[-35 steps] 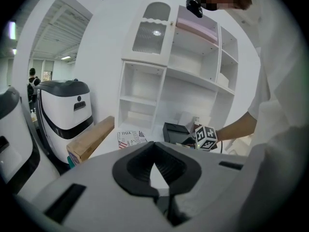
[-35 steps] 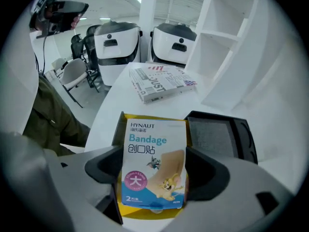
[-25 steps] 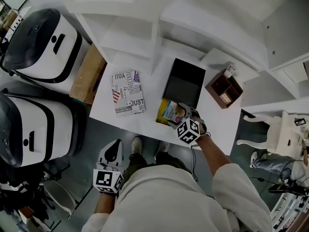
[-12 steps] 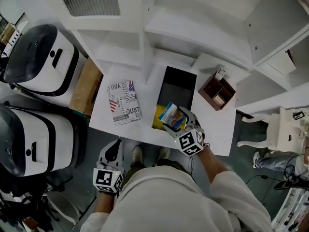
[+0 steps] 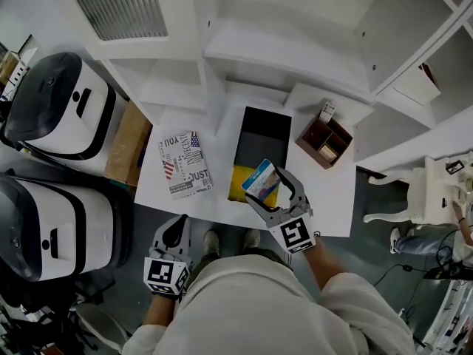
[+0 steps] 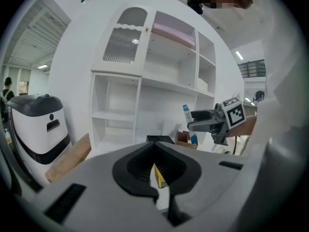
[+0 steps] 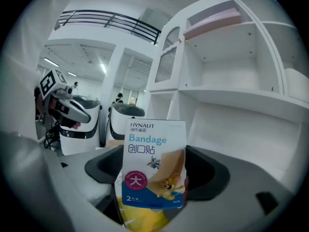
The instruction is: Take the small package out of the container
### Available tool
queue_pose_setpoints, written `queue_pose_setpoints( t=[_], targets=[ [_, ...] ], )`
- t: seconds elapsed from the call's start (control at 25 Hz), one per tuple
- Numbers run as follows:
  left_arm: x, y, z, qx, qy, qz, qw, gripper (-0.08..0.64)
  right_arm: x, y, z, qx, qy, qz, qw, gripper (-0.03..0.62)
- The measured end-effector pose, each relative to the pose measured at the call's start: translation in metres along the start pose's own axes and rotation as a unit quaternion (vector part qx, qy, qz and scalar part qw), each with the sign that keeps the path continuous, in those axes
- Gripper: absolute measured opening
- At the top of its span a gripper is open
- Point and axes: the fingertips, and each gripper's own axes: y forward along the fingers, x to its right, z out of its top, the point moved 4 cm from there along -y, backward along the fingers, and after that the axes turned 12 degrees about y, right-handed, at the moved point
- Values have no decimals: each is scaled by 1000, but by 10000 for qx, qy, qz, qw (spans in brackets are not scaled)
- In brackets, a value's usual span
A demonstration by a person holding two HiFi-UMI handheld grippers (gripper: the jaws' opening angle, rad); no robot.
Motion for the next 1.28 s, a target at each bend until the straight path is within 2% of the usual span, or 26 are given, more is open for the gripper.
queue_pose_setpoints(
  t=[0.12,0.24,0.32,0.76,1.28],
  targets=[
    [4,2,2,23,41,-56,10000,8,-1,-11,15,336,-12,-39,9994,422],
    [6,3,4,30,76,-96,9999,8,-3,-23,27,355,405,-198,9984,420],
    [7,4,6,34,98,-115,9999,8,-4,-28,34,436,507,-247,9975,420],
    [14,9,13,36,214,-184,9996,8,-3,-52,56,911,523,-299,9940,420],
    [16,13,15,27,273,-228,9994,8,-5,-53,55,933,573,-263,9936,420]
  ],
)
